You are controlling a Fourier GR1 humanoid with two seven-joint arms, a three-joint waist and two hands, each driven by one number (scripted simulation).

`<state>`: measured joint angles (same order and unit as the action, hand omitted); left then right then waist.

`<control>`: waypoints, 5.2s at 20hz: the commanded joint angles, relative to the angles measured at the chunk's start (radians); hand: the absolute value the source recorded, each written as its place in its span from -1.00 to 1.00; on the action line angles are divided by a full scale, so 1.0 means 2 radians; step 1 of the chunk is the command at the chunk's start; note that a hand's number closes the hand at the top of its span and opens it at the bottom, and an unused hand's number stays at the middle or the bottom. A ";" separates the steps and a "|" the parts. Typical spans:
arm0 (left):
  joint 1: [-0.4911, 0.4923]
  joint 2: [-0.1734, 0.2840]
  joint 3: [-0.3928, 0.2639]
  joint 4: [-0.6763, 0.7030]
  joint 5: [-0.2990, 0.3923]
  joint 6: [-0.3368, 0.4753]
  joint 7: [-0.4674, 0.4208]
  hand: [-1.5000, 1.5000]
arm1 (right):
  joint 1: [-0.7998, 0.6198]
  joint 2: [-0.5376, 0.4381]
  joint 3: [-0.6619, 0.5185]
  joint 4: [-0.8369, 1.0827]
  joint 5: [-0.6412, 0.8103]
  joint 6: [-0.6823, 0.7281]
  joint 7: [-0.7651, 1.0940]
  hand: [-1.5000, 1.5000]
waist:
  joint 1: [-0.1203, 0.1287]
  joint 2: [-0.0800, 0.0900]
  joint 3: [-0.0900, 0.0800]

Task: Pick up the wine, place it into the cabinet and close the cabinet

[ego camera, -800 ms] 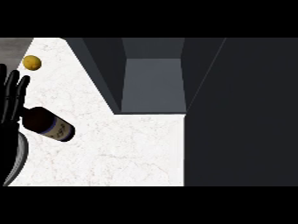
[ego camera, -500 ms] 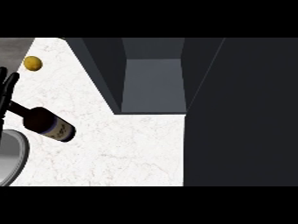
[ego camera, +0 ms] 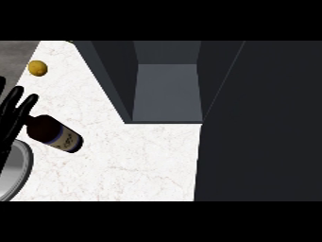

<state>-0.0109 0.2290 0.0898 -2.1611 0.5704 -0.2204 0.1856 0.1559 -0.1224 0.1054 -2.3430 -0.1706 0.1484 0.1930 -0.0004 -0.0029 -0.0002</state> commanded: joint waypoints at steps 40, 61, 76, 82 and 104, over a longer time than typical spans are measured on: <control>0.019 0.009 0.095 -0.033 0.014 0.088 0.084 -1.00 | -0.102 0.022 0.034 -0.091 0.028 -0.061 0.182 -1.00 | 0.001 0.001 0.000; -0.023 0.044 0.162 0.279 -0.044 -0.033 -0.057 -1.00 | -0.127 0.014 0.005 -0.098 -0.001 -0.056 0.213 -1.00 | -0.002 0.002 0.000; -0.054 0.061 0.161 0.552 -0.126 -0.122 -0.242 -1.00 | -0.115 0.026 0.025 -0.113 0.018 -0.057 0.230 -1.00 | -0.004 0.002 0.000; -0.102 0.063 0.152 0.676 -0.172 -0.133 -0.320 -1.00 | -0.137 0.018 -0.023 -0.073 -0.013 -0.039 0.192 -1.00 | -0.009 0.005 -0.001; -0.177 0.059 0.143 0.906 -0.209 -0.214 -0.478 -1.00 | -0.122 0.034 0.035 -0.093 0.029 -0.042 0.208 -1.00 | -0.009 0.004 -0.001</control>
<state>-0.3540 0.3408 0.3822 -0.3980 0.1597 -0.5439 -0.6610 -0.0940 -0.0580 0.1552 -2.4688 -0.1005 0.0655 0.5833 -0.0201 0.0033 -0.0006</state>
